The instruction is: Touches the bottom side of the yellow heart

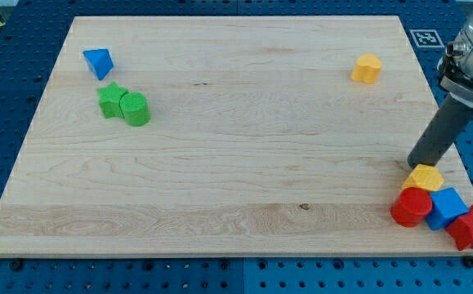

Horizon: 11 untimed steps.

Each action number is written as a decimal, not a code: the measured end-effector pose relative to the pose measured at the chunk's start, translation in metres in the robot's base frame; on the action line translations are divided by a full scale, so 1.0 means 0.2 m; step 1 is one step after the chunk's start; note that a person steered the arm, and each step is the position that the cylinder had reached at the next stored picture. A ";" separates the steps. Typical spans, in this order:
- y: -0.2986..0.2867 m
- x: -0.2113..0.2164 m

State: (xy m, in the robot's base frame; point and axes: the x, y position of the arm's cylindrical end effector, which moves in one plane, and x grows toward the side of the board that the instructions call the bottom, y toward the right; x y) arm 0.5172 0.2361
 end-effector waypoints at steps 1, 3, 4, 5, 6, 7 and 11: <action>0.00 0.00; -0.38 -0.33; -0.55 -0.56; -0.56 -0.84; -0.56 -1.12; -0.47 -1.14; -0.22 -0.99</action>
